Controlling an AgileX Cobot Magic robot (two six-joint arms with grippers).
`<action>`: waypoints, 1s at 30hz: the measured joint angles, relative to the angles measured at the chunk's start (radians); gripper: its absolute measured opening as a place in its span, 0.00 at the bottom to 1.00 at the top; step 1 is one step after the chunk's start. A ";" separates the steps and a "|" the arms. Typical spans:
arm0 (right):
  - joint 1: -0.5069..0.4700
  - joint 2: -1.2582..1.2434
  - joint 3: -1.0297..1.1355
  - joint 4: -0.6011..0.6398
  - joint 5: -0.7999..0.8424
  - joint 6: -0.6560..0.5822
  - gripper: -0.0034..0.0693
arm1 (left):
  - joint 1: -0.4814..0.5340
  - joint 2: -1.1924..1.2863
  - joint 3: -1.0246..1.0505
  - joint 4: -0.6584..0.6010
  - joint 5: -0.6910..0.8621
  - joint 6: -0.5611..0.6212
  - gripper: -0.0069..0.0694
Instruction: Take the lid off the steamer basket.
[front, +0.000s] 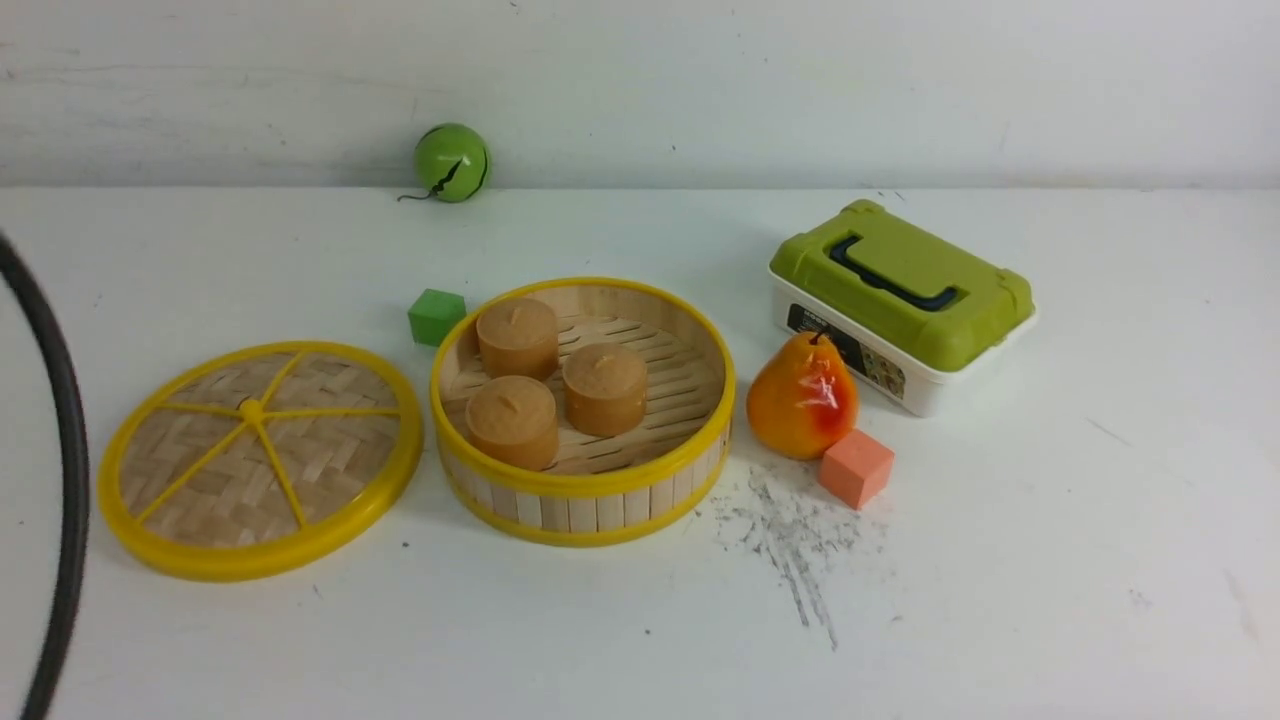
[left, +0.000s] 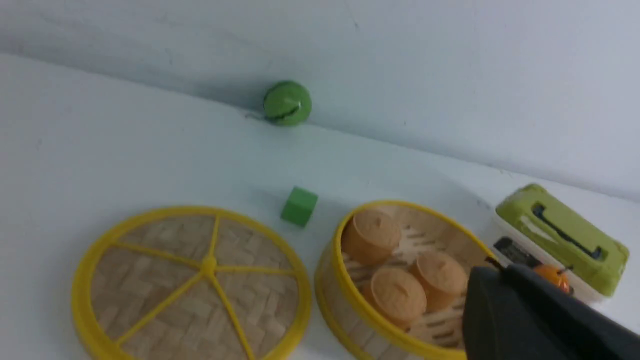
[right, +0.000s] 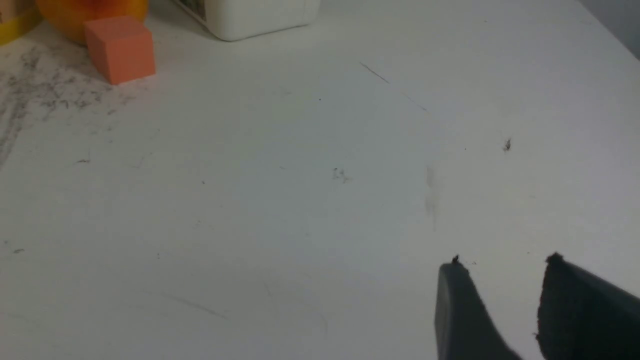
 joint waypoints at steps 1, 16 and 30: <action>0.000 0.000 0.000 0.000 0.000 0.000 0.38 | 0.000 -0.028 0.038 -0.006 0.027 0.000 0.07; 0.000 0.000 0.000 0.000 0.000 0.000 0.38 | -0.005 -0.448 0.342 0.141 0.092 0.145 0.07; 0.000 0.000 0.000 0.000 0.000 0.000 0.38 | -0.005 -0.597 0.703 0.315 -0.211 -0.013 0.07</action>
